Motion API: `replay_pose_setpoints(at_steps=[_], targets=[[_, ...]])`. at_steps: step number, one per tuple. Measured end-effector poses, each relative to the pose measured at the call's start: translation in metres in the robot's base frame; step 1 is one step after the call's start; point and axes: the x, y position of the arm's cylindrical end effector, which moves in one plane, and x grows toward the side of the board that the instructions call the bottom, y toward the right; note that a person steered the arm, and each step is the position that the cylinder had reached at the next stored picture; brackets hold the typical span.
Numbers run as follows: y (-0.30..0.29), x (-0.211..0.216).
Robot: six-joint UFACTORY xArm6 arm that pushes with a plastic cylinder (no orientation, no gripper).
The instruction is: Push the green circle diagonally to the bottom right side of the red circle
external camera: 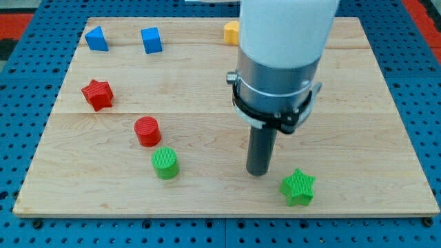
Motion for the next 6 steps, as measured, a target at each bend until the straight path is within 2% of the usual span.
replay_pose_setpoints(at_steps=[1, 3, 4, 5, 6], targets=[[-0.029, -0.013], [-0.15, -0.008], [-0.148, -0.008], [-0.112, -0.02], [-0.129, -0.043]])
